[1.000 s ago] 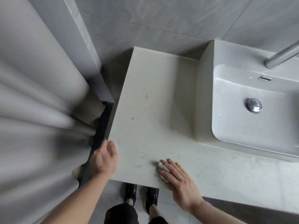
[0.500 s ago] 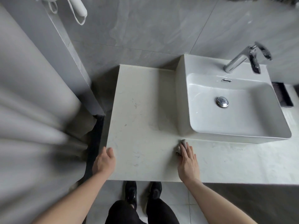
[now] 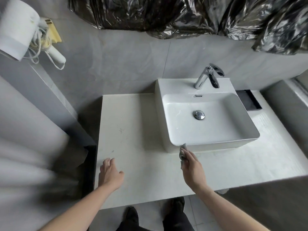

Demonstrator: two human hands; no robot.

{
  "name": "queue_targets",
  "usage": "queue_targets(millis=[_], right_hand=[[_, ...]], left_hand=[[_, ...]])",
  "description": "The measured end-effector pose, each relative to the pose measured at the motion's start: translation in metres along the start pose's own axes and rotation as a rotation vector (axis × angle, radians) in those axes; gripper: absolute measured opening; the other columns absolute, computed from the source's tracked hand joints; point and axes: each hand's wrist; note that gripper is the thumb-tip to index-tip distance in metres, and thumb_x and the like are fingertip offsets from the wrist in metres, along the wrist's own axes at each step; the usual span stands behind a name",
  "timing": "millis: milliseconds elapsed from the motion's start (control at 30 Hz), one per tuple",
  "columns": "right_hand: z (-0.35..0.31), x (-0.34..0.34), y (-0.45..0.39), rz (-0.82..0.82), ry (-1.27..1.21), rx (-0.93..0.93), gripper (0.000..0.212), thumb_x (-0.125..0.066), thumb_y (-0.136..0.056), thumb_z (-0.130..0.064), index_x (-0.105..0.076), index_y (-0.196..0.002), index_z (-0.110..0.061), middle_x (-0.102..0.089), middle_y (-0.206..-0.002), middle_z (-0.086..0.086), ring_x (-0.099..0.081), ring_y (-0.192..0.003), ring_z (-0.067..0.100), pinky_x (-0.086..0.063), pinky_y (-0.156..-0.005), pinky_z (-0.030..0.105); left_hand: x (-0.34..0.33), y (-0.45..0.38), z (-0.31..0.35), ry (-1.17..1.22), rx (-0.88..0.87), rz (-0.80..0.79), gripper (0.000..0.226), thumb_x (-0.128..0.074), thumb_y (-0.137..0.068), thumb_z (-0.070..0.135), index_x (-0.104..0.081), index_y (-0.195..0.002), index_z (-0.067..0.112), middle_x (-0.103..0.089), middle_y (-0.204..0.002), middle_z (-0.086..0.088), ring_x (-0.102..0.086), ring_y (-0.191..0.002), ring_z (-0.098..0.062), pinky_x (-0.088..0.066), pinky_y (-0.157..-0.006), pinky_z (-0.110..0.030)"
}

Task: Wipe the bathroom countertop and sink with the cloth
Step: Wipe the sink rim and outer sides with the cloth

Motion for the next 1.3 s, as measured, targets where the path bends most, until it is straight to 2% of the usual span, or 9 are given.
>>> queue_targets(millis=[133,233,300,400,533,800,1067,1200,1300], right_hand=[[-0.019,0.02,-0.037,0.007,-0.043,0.148,0.034,-0.047,-0.107,-0.019,-0.063,-0.134,-0.031,-0.048,-0.148,-0.03,-0.057,-0.105,-0.02,-0.046,-0.083,0.006],[-0.011,0.03,-0.063,-0.084,-0.014,0.241,0.034,-0.049,-0.105,-0.016,-0.064,-0.131,-0.033,-0.054,-0.144,-0.025,-0.059,-0.121,-0.005,-0.051,-0.095,0.021],[0.004,0.042,-0.075,-0.189,0.053,0.278,0.036,-0.05,-0.101,-0.012,-0.064,-0.124,-0.035,-0.061,-0.13,-0.025,-0.062,-0.115,0.004,-0.055,-0.09,0.032],[0.04,0.067,-0.088,-0.261,0.205,0.3,0.037,-0.048,-0.095,-0.006,-0.062,-0.11,-0.036,-0.064,-0.115,-0.023,-0.06,-0.099,0.011,-0.053,-0.085,0.034],[0.092,0.111,-0.111,-0.259,0.251,0.265,0.024,-0.051,-0.098,-0.014,-0.056,-0.099,-0.037,-0.063,-0.105,-0.021,-0.058,-0.096,0.014,-0.05,-0.084,0.032],[0.161,0.176,-0.132,-0.183,0.249,0.231,0.026,-0.055,-0.096,-0.007,-0.059,-0.096,-0.033,-0.065,-0.104,-0.018,-0.058,-0.095,0.014,-0.047,-0.086,0.031],[0.108,0.119,-0.12,-0.383,0.186,0.376,0.035,-0.045,-0.097,-0.012,-0.065,-0.115,-0.035,-0.065,-0.124,-0.015,-0.058,-0.105,0.015,-0.036,-0.095,0.022],[0.132,0.147,-0.129,-0.322,0.219,0.391,0.034,-0.045,-0.095,-0.01,-0.064,-0.109,-0.035,-0.066,-0.119,-0.016,-0.056,-0.096,0.016,-0.033,-0.087,0.022],[0.184,0.193,-0.141,-0.203,0.278,0.361,0.036,-0.054,-0.091,-0.006,-0.064,-0.107,-0.037,-0.066,-0.12,-0.02,-0.057,-0.099,0.014,-0.042,-0.097,0.031]], left_hand=[[0.007,-0.009,0.08,0.146,-0.13,-0.001,0.059,-0.059,-0.093,0.024,-0.042,-0.149,0.023,-0.034,-0.155,0.0,-0.04,-0.141,-0.022,-0.038,-0.111,-0.035],[0.004,-0.016,0.138,0.265,-0.226,-0.024,0.058,-0.064,-0.092,0.024,-0.047,-0.148,0.02,-0.046,-0.15,-0.005,-0.054,-0.131,-0.024,-0.042,-0.11,-0.033],[0.003,-0.016,0.174,0.331,-0.232,-0.04,0.059,-0.062,-0.094,0.027,-0.045,-0.15,0.022,-0.049,-0.15,-0.004,-0.058,-0.125,-0.022,-0.045,-0.108,-0.033],[-0.005,-0.014,0.221,0.361,-0.202,-0.028,0.064,-0.055,-0.097,0.03,-0.035,-0.157,0.022,-0.042,-0.158,-0.003,-0.051,-0.136,-0.023,-0.04,-0.114,-0.035],[-0.026,-0.015,0.265,0.37,-0.128,-0.02,0.061,-0.046,-0.1,0.018,-0.029,-0.159,0.019,-0.042,-0.159,-0.003,-0.043,-0.143,-0.027,-0.036,-0.115,-0.033],[-0.046,-0.017,0.273,0.259,0.044,0.148,0.065,-0.049,-0.098,0.011,-0.03,-0.16,0.021,-0.05,-0.154,-0.008,-0.05,-0.138,-0.032,-0.042,-0.11,-0.036],[-0.041,-0.021,0.28,0.25,0.13,0.122,0.074,-0.048,-0.086,0.013,-0.035,-0.157,0.027,-0.055,-0.149,-0.004,-0.055,-0.131,-0.033,-0.047,-0.108,-0.039],[-0.038,-0.036,0.276,0.209,0.147,0.087,0.074,-0.042,-0.067,0.016,-0.056,-0.139,0.031,-0.07,-0.13,-0.002,-0.065,-0.116,-0.032,-0.055,-0.098,-0.04],[-0.032,-0.032,0.283,0.199,0.147,0.086,0.06,-0.045,-0.067,0.01,-0.065,-0.121,0.028,-0.075,-0.115,-0.003,-0.069,-0.105,-0.032,-0.058,-0.091,-0.038]])
Point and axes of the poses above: each hand's wrist, its own y-axis away from the middle knuckle, its own x-axis out of the back of the hand, z = x × y
